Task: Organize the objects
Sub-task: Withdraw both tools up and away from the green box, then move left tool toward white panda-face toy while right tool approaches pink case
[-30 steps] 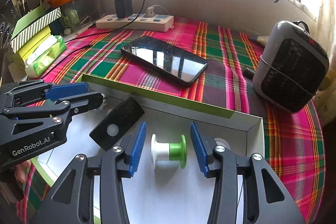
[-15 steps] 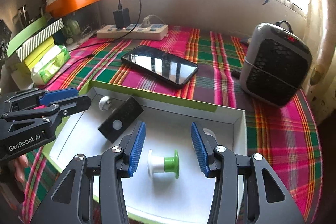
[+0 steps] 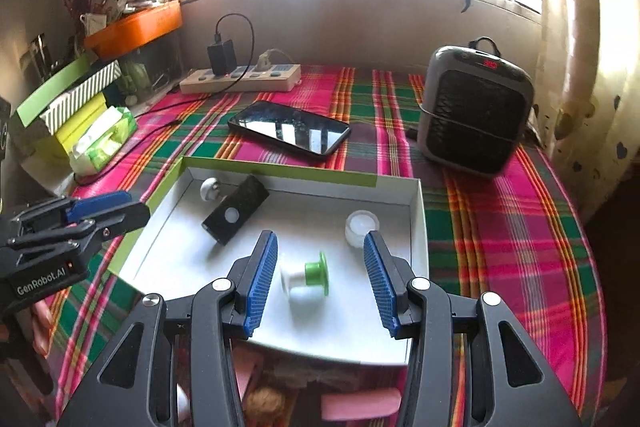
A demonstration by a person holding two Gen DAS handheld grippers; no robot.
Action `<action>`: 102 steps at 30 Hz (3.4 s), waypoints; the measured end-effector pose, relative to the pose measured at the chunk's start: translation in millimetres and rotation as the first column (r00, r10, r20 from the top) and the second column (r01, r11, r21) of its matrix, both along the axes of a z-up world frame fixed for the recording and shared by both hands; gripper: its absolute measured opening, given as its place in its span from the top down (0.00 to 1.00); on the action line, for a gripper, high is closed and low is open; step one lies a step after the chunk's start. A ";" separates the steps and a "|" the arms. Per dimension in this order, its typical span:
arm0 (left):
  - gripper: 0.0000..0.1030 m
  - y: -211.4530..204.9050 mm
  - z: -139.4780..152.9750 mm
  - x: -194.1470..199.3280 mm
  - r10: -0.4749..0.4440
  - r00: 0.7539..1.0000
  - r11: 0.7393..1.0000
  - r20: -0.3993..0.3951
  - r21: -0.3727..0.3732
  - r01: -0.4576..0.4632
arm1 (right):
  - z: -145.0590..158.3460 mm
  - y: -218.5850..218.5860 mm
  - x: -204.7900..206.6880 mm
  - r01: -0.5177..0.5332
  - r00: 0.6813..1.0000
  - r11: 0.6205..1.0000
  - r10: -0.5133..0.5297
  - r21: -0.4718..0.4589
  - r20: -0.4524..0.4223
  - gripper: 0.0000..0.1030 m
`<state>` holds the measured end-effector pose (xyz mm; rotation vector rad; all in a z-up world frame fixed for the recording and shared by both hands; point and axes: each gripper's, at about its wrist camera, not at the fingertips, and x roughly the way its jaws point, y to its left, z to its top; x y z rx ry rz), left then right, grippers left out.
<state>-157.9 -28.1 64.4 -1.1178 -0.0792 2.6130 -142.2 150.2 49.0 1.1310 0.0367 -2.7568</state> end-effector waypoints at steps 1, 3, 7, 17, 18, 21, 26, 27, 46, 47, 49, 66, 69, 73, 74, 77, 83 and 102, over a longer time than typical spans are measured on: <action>0.68 -0.6 0.9 3.0 -0.003 1.000 1.000 -0.004 0.002 0.003 | 0.5 0.6 3.6 0.006 1.000 1.000 -0.006 -0.002 -0.002 0.55; 0.68 -2.3 2.7 10.6 -0.008 1.000 1.000 -0.011 0.015 0.008 | 0.6 0.7 9.6 0.015 1.000 1.000 -0.015 -0.006 -0.003 0.55; 0.68 -3.9 5.0 24.7 -0.017 1.000 1.000 -0.025 0.019 0.018 | -0.4 1.5 23.0 0.029 1.000 0.999 -0.029 -0.012 -0.004 0.55; 0.67 -7.2 -4.7 47.0 -0.029 1.000 0.999 -0.007 0.040 0.030 | -9.6 5.1 49.8 0.041 0.999 0.999 -0.041 -0.035 0.006 0.55; 0.67 -8.1 -5.6 49.4 -0.028 1.000 0.999 -0.006 0.042 0.029 | -10.3 5.5 51.6 0.041 0.999 0.999 -0.041 -0.035 0.007 0.55; 0.67 -10.0 -7.0 54.6 -0.025 1.000 0.998 -0.004 0.057 0.025 | -11.6 6.5 59.5 0.047 0.999 0.998 -0.046 -0.029 0.010 0.55; 0.67 -10.2 -9.1 63.1 -0.032 1.000 0.998 0.000 0.063 0.032 | -11.4 9.4 72.3 0.050 0.999 0.998 -0.050 -0.042 -0.005 0.53; 0.67 -10.3 -9.3 64.8 -0.033 0.999 0.998 0.000 0.062 0.033 | -11.9 9.5 73.6 0.050 0.999 0.998 -0.050 -0.043 -0.007 0.52; 0.65 -8.8 -31.9 82.5 -0.057 0.996 0.995 0.067 0.085 0.051 | -30.1 29.5 97.1 0.049 0.999 0.998 -0.050 -0.039 -0.002 0.51; 0.65 -8.9 -32.5 82.2 -0.057 0.996 0.995 0.070 0.088 0.051 | -30.9 30.9 98.2 0.052 0.999 0.998 -0.052 -0.039 -0.001 0.51; 0.65 -8.8 -33.8 83.3 -0.069 0.995 0.994 0.069 0.092 0.062 | -32.8 34.3 99.7 0.057 0.998 0.997 -0.057 -0.042 0.004 0.51; 0.60 4.6 -43.2 98.3 -0.120 0.989 0.986 0.092 0.123 0.109 | -42.0 41.9 112.6 0.055 0.998 0.997 -0.053 -0.060 0.027 0.51; 0.59 8.3 -44.3 99.6 -0.130 0.987 0.985 0.095 0.130 0.117 | -43.9 43.2 113.2 0.050 0.998 0.997 -0.048 -0.060 0.032 0.51; 0.54 12.4 -46.0 99.4 -0.142 0.984 0.982 0.104 0.140 0.127 | -43.5 45.4 113.9 0.047 0.999 0.997 -0.045 -0.066 0.030 0.51; 0.54 12.9 -46.4 99.1 -0.142 0.984 0.982 0.106 0.141 0.127 | -43.8 45.8 114.1 0.048 0.998 0.997 -0.046 -0.066 0.031 0.50; 0.54 15.4 -48.7 98.0 -0.142 0.983 0.982 0.114 0.139 0.126 | -44.8 46.6 115.1 0.044 0.999 0.997 -0.042 -0.068 0.034 0.50; 0.53 19.1 -51.7 95.4 -0.143 0.982 0.983 0.125 0.130 0.126 | -46.2 49.0 115.5 0.046 0.998 0.996 -0.043 -0.071 0.038 0.50; 0.53 36.2 -51.9 92.6 -0.150 0.984 0.988 0.101 0.034 0.148 | -50.6 47.6 111.5 0.041 0.998 0.997 -0.037 -0.071 0.051 0.50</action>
